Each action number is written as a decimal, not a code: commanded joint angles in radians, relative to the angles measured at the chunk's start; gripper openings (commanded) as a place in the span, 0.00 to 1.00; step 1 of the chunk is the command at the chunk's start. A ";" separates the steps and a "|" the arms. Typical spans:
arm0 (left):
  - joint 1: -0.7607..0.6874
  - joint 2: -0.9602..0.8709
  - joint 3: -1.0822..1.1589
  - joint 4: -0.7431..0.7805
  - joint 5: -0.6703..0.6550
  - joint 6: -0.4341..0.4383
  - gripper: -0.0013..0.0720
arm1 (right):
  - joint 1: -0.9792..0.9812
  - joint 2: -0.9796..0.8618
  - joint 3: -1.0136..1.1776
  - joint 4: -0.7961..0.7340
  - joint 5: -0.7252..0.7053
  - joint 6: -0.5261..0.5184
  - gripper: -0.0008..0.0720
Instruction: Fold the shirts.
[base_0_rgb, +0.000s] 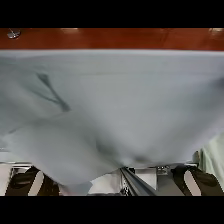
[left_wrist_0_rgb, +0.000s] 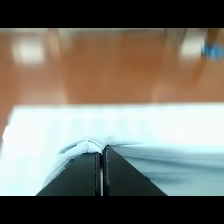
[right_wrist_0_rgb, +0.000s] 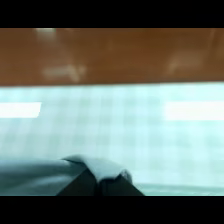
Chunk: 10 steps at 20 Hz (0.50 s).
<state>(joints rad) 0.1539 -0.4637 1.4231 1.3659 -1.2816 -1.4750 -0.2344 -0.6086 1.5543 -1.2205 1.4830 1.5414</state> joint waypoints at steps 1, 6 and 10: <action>-0.013 -0.082 -0.204 -0.039 0.063 0.000 0.04 | 0.001 -0.091 -0.190 0.093 -0.087 -0.058 0.05; -0.013 -0.347 -0.354 -0.132 0.329 -0.004 0.04 | 0.002 -0.416 -0.261 0.185 -0.258 -0.135 0.05; -0.013 -0.633 -0.337 -0.273 0.522 -0.004 0.04 | 0.002 -0.723 -0.216 0.299 -0.410 -0.144 0.05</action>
<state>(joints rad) 0.1406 -0.9146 1.0966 1.2053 -0.9192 -1.4796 -0.2333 -1.1374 1.3212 -1.0187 1.1954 1.4185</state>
